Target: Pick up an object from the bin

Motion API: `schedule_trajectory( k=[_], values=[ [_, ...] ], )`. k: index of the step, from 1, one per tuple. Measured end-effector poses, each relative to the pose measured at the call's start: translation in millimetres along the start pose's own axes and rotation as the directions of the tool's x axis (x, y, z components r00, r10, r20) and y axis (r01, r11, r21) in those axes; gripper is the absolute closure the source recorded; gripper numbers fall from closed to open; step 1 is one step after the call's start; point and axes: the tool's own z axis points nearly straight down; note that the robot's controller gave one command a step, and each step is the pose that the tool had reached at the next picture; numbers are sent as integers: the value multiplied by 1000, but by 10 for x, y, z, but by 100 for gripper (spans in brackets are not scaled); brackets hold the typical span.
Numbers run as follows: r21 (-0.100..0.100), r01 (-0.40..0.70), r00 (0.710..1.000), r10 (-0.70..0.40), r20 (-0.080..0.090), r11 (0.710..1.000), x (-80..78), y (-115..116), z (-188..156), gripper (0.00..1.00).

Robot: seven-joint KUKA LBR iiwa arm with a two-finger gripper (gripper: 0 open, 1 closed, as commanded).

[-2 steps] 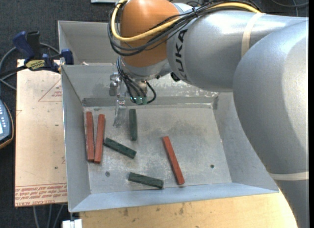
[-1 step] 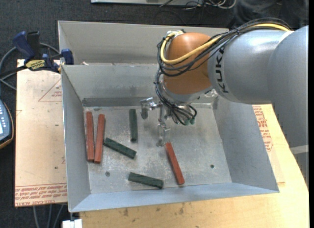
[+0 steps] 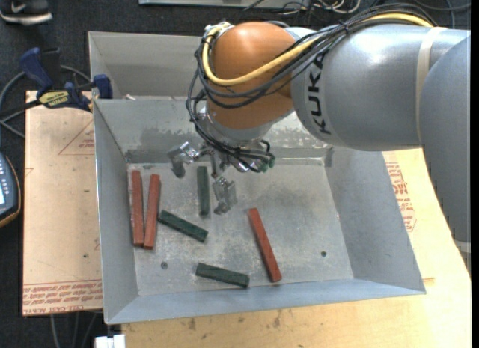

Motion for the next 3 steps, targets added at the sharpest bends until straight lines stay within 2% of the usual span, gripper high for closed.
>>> schedule_trajectory(
  k=[1,2,3],
  values=[
    [-4,234,972,-234,-9,972,-145,-500,1011,0],
    [-4,235,972,-235,-5,972,-162,-492,979,100],
    [4,514,858,-514,-1,858,-144,-726,-500,100]
  ],
)
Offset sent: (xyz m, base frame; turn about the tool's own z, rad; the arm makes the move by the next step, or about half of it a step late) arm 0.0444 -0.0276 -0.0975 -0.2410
